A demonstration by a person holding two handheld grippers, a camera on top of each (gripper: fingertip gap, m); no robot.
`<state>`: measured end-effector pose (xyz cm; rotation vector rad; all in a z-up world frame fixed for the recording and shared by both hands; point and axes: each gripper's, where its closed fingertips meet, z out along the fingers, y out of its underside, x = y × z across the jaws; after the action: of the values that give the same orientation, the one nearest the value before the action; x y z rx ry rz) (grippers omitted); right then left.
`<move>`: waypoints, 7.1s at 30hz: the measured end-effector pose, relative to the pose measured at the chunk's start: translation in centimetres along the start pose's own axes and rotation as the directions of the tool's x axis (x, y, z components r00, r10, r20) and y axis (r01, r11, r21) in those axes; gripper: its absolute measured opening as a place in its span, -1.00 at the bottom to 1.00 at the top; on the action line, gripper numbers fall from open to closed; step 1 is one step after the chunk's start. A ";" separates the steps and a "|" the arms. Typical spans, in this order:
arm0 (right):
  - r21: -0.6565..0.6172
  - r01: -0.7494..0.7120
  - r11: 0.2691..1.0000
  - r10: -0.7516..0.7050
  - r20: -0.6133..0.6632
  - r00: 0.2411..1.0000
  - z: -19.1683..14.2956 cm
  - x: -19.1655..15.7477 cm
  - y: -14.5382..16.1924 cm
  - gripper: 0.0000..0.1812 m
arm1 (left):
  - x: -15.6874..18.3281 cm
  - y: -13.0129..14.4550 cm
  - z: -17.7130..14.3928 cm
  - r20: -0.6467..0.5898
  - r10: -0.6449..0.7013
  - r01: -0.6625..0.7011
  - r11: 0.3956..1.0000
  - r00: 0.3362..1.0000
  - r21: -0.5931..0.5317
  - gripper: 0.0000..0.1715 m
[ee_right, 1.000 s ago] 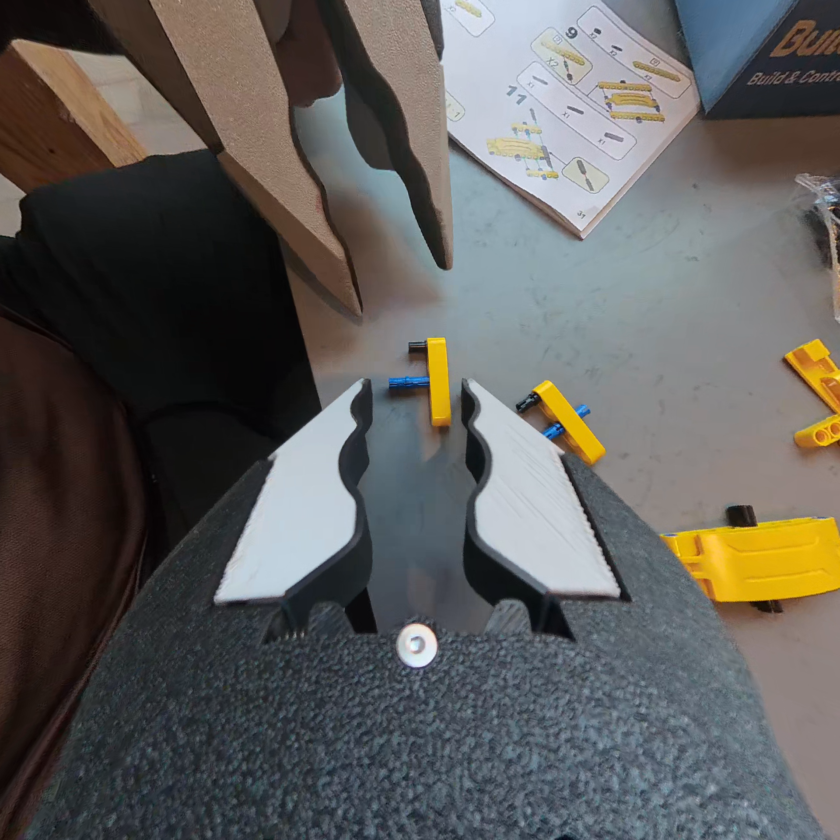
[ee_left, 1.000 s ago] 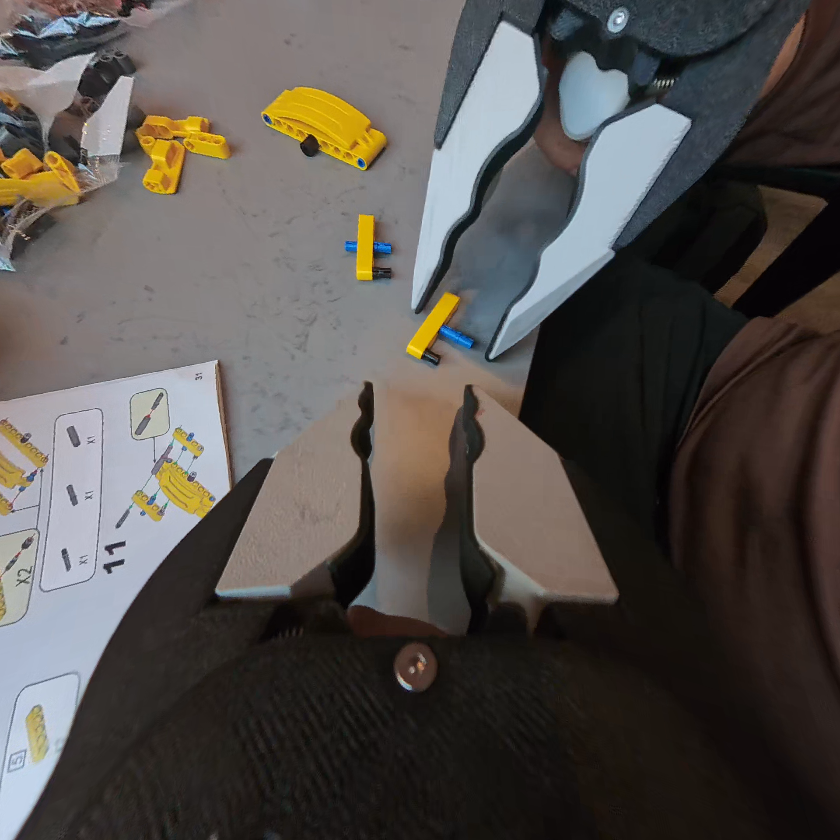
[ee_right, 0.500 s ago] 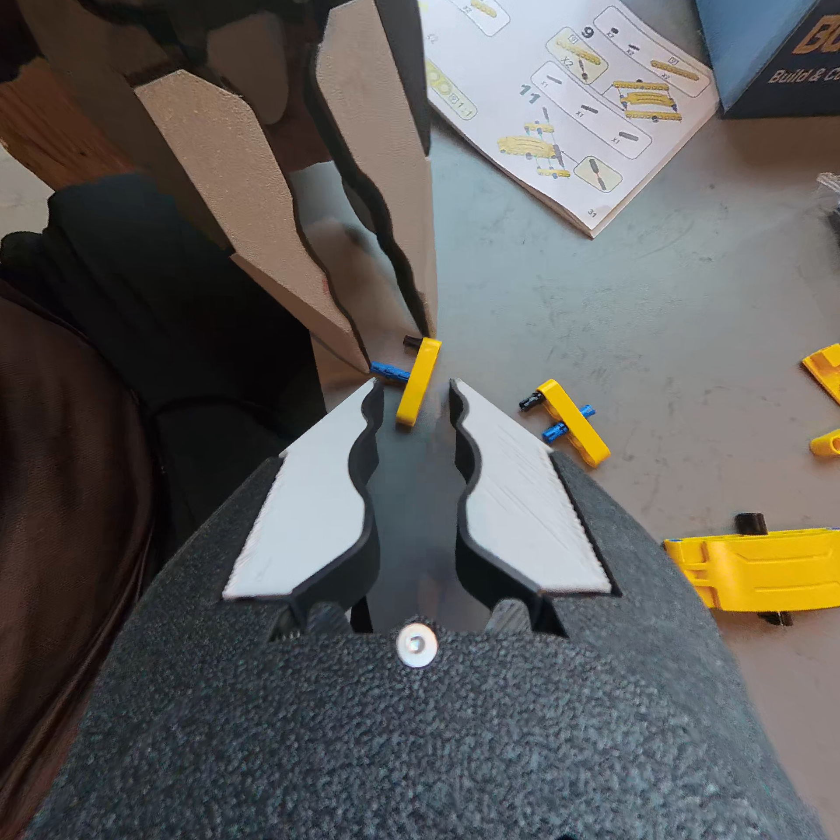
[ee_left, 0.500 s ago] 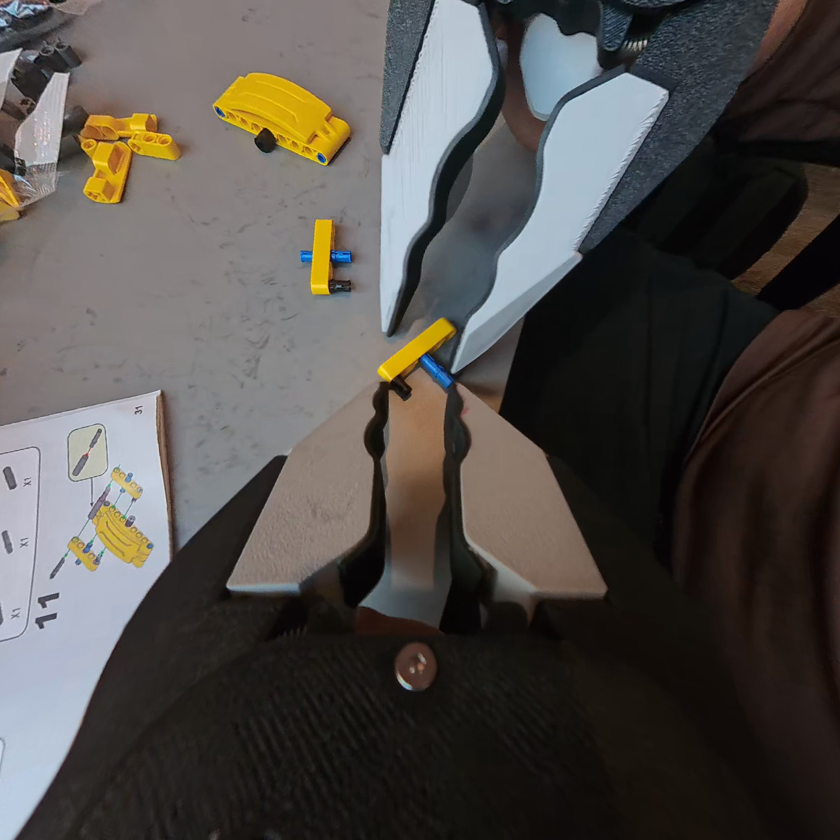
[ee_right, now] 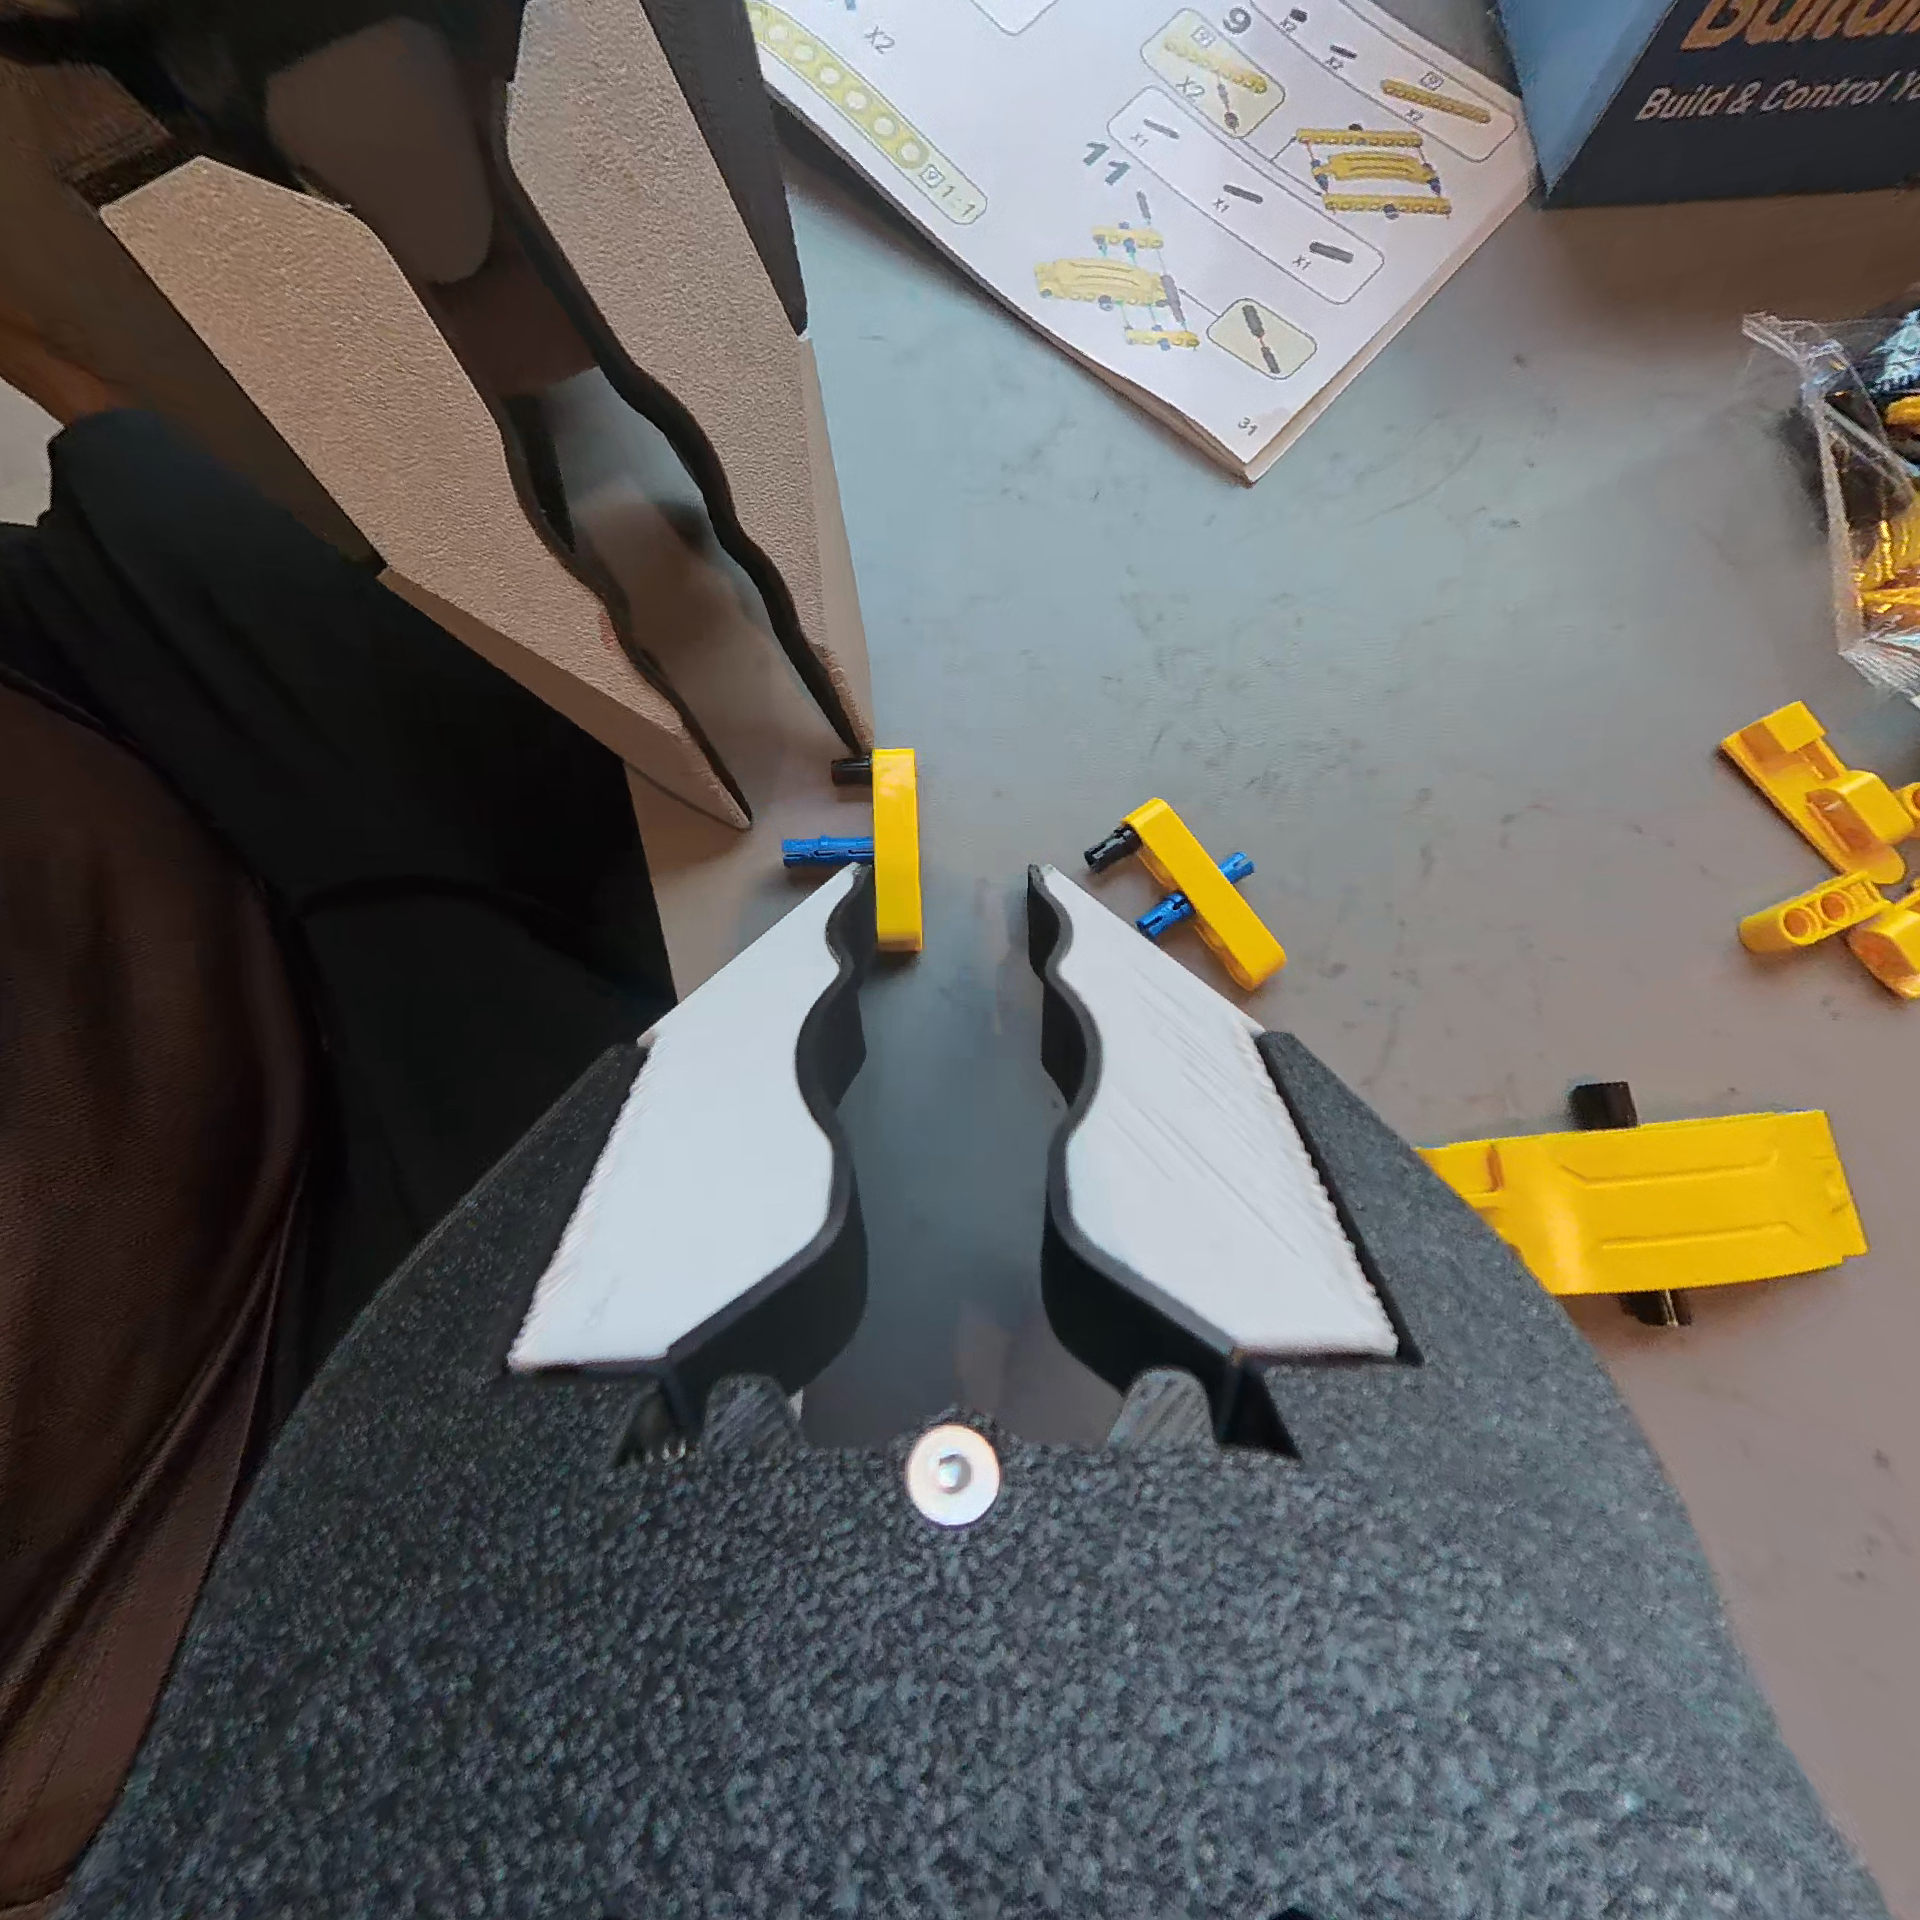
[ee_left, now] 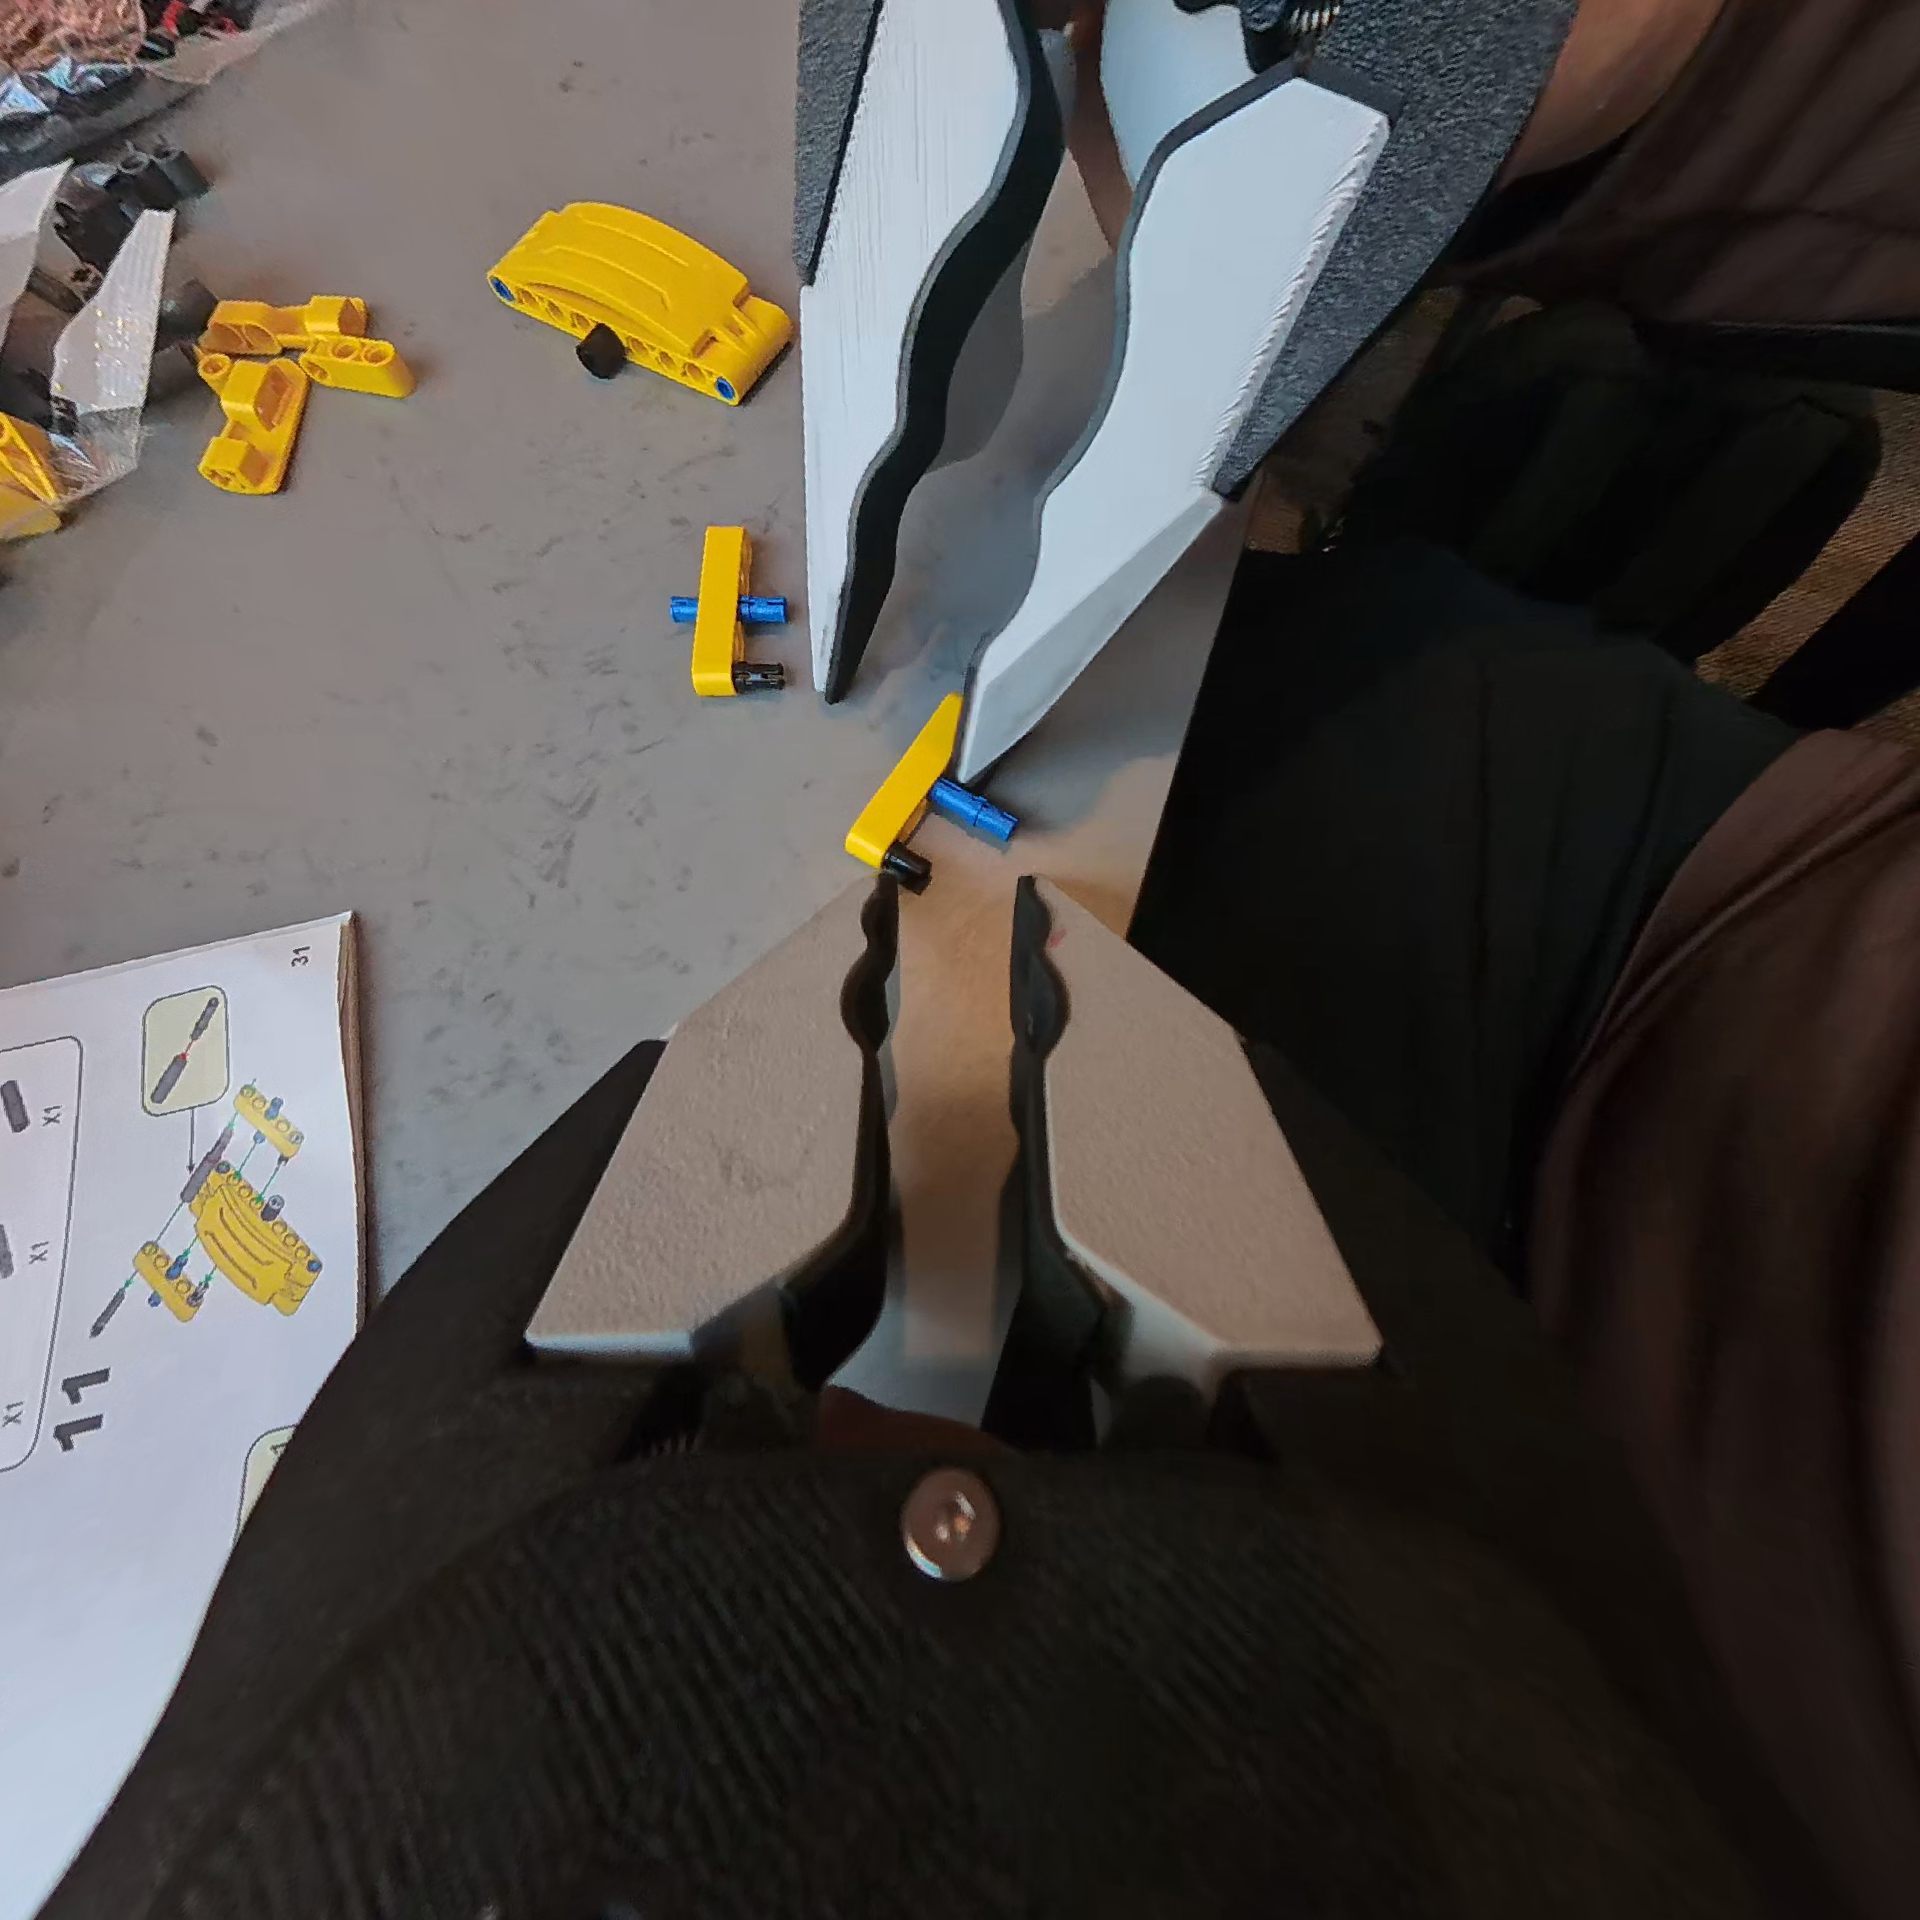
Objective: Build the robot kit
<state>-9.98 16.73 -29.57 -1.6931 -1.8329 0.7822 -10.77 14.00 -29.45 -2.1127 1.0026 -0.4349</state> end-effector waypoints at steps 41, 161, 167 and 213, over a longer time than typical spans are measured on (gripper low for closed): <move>0.012 0.009 1.000 -0.010 0.011 1.000 -0.7 0.8 0.5 -0.72 | 0.2 -0.5 0.4 0.090 0.069 -0.070 0.998 0.994 0.008 -0.84; 0.340 0.000 0.940 0.011 -0.030 0.999 -4.0 2.3 -4.2 -0.64 | -16.1 -3.5 -21.7 0.391 -0.449 0.219 0.833 0.803 0.508 -0.48; 0.182 0.117 0.976 -0.117 -0.007 0.993 -1.1 -0.1 -2.9 -0.63 | -15.6 -3.7 -21.2 0.410 -0.404 0.184 0.858 0.817 0.479 -0.48; 0.035 0.219 0.975 -0.220 0.030 0.975 -0.3 -0.7 -0.1 -0.91 | -15.5 -3.5 -20.2 0.443 -0.367 0.160 0.885 0.818 0.437 -0.50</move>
<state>-9.77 16.04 -29.33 -1.4344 -1.9792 0.7450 -30.37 17.72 -13.23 -1.8590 0.2717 -0.1565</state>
